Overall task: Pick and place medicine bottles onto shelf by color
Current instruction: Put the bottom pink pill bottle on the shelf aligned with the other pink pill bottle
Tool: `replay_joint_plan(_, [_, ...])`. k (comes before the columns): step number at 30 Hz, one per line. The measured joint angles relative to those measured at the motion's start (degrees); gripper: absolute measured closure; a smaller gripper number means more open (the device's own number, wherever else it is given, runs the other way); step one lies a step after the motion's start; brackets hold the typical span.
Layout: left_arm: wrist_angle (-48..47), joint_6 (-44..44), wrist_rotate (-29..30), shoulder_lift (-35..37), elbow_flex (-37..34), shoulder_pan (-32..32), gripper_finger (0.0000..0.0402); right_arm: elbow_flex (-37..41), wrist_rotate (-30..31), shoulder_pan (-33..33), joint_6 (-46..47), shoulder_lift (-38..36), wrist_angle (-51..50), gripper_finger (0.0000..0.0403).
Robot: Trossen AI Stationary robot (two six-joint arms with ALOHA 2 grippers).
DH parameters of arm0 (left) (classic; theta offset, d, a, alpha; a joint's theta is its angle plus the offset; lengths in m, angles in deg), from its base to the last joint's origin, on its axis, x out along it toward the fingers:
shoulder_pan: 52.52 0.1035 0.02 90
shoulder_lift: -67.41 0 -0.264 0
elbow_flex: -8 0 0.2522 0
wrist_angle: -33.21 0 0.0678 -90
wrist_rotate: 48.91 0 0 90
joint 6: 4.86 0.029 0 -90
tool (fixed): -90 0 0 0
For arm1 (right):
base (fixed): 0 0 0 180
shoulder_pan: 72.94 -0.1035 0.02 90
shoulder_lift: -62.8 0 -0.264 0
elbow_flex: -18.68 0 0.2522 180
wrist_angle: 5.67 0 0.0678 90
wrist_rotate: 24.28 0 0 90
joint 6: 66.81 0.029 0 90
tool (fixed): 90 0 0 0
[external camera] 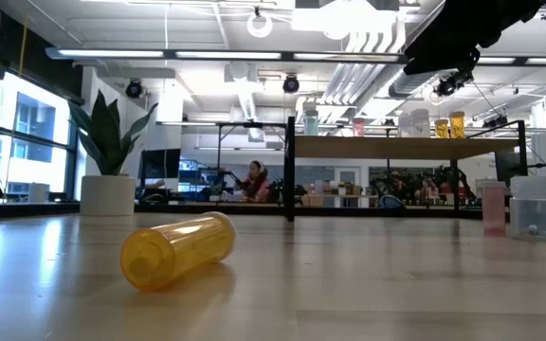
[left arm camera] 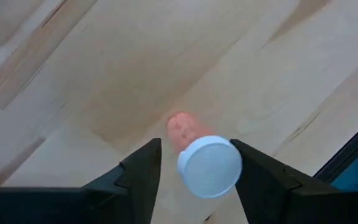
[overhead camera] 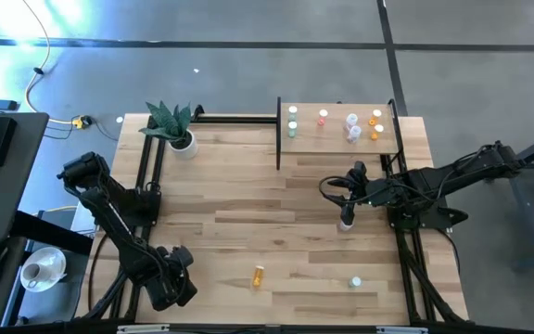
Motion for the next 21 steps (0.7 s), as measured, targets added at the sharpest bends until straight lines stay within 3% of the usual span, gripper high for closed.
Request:
replay_joint_plan(12, [-0.2, 4.2, 4.0, 0.0, 2.9, 0.1, 0.0279, 0.0, 0.0, 0.0, 0.0, 0.0, 0.0, 0.0205])
replay_joint_plan(21, [-0.8, 9.7, 4.0, 0.3, 3.0, 2.4, 0.0287, 0.0, 0.0, 0.0, 0.0, 0.0, 0.0, 0.0205])
